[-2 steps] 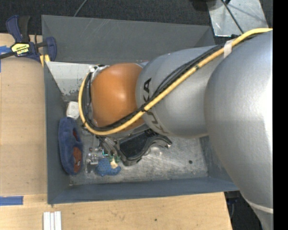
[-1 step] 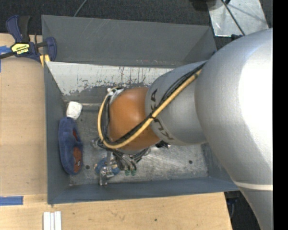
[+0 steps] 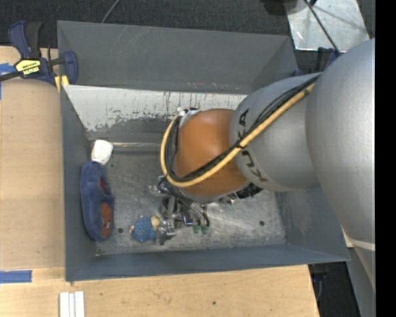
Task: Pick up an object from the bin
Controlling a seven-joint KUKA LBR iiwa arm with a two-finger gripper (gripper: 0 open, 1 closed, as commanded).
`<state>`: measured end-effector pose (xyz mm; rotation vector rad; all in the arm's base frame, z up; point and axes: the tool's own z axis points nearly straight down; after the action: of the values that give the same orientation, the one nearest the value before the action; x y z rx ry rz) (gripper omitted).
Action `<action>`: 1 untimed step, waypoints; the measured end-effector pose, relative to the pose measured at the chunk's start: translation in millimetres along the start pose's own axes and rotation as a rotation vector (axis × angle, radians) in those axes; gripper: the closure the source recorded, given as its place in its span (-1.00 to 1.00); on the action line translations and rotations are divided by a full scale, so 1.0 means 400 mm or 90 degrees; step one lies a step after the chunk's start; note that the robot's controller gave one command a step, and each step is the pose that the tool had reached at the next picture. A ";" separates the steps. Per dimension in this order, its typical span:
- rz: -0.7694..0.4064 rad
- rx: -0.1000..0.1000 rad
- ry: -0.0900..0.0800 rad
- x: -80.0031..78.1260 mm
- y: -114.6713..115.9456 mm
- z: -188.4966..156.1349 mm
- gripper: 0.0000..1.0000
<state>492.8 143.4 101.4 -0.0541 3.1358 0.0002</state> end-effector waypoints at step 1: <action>-0.203 -0.002 0.000 0.003 0.110 -0.019 -1.00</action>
Offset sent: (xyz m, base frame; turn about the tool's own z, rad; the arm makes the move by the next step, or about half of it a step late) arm -0.0034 0.0428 0.0073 -0.3165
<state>490.1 187.3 109.0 -0.5507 3.0879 0.0038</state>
